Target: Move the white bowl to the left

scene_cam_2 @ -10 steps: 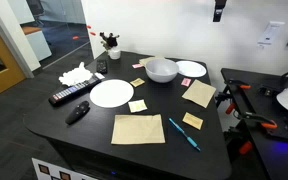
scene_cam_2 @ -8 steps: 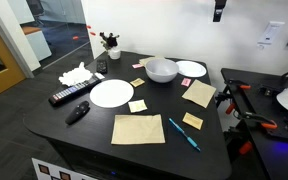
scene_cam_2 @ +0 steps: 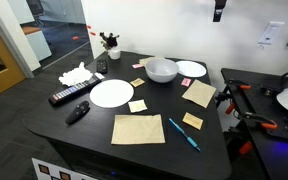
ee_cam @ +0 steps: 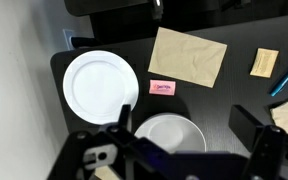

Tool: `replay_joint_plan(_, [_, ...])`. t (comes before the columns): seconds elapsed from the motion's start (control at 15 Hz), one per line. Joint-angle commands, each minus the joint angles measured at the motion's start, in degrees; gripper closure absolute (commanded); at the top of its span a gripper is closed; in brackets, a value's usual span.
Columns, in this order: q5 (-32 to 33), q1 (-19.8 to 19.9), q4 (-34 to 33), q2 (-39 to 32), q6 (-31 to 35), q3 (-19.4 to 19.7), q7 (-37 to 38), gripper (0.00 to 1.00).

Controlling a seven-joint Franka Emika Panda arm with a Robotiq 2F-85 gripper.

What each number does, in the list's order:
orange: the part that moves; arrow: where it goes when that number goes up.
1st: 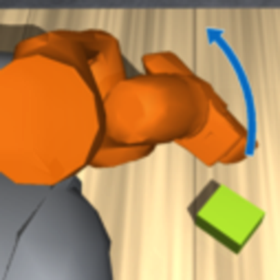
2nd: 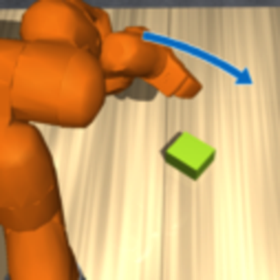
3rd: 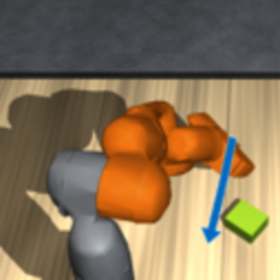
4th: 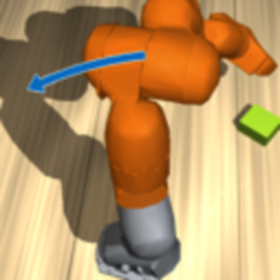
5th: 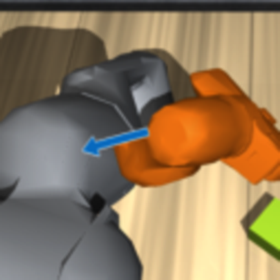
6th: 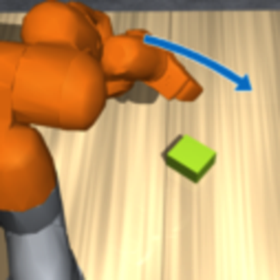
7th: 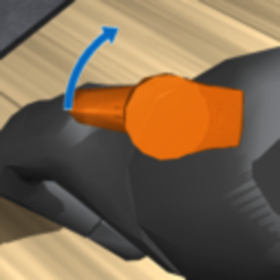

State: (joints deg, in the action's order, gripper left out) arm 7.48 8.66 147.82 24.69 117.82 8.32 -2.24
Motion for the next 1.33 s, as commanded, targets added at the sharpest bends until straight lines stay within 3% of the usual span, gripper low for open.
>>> replay_joint_plan(0.0, [0.67, 0.00, -0.04, -1.37, 3.59, -0.88, 0.84, 0.00])
replay_joint_plan(0.8, [-5.98, -7.94, 2.13, -10.71, 23.86, -5.37, -0.66, 0.00])
replay_joint_plan(1.0, [-1.87, -7.21, 2.42, -14.22, 29.16, -7.76, 3.50, 0.00])
replay_joint_plan(1.27, [8.95, -5.26, 1.64, -20.12, 34.76, -9.83, 13.34, 0.00])
